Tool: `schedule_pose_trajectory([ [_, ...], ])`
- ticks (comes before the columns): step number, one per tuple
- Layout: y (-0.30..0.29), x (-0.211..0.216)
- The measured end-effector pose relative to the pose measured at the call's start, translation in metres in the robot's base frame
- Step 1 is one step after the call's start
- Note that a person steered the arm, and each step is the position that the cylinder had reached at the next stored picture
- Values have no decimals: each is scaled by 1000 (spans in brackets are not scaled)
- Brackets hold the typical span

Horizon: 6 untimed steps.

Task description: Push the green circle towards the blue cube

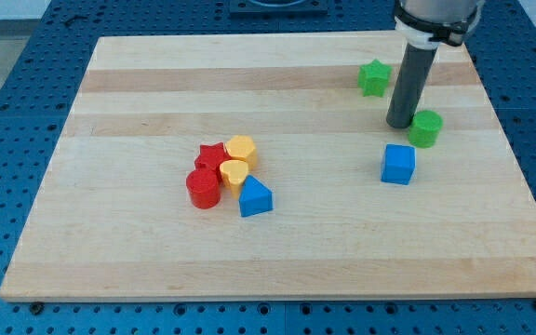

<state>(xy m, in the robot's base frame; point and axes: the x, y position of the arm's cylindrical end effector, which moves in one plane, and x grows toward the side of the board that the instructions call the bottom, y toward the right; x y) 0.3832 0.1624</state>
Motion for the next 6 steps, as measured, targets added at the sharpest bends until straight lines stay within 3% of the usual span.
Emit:
schedule_pose_trajectory([
  [2, 50, -52],
  [3, 56, -52],
  [5, 61, -20],
  [6, 36, 27],
])
